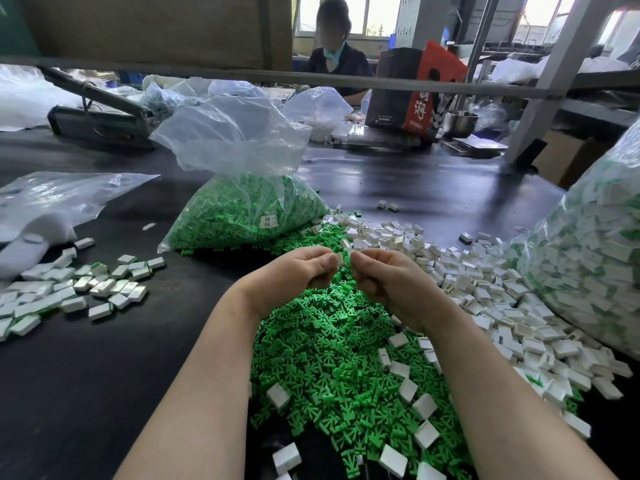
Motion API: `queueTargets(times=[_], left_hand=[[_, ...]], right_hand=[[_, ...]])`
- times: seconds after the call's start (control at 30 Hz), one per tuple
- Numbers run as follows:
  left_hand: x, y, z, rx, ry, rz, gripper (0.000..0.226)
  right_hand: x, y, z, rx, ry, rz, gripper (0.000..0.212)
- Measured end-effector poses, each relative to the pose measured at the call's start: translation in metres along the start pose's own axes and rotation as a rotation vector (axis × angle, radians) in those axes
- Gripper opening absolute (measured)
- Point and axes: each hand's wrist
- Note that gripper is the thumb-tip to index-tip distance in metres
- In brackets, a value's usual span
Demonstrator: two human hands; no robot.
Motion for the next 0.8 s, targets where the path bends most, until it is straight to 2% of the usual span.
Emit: queueTargets(times=[0.23, 0.43, 0.63, 0.8], left_hand=[[-0.001, 0.000, -0.001, -0.018, -0.005, 0.009, 0.022], [-0.002, 0.002, -0.001, 0.072, -0.051, -0.022, 0.024], [-0.004, 0.007, 0.001, 0.067, -0.090, -0.008, 0.029], [-0.005, 0.010, 0.003, 0.050, -0.102, -0.010, 0.033]], right_hand=[[0.002, 0.001, 0.002, -0.136, 0.014, -0.050, 0.025], [0.002, -0.002, 0.005, -0.303, 0.034, -0.072, 0.021], [0.001, -0.001, 0.005, -0.231, -0.018, -0.063, 0.020], [0.000, 0.002, 0.002, -0.188, -0.113, -0.020, 0.031]])
Point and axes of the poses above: each hand's wrist, its own x-axis towards the middle knuckle, its own z-axis out of the palm, y = z × x, and after that the axes turned 15 degrees about -y, right-handed
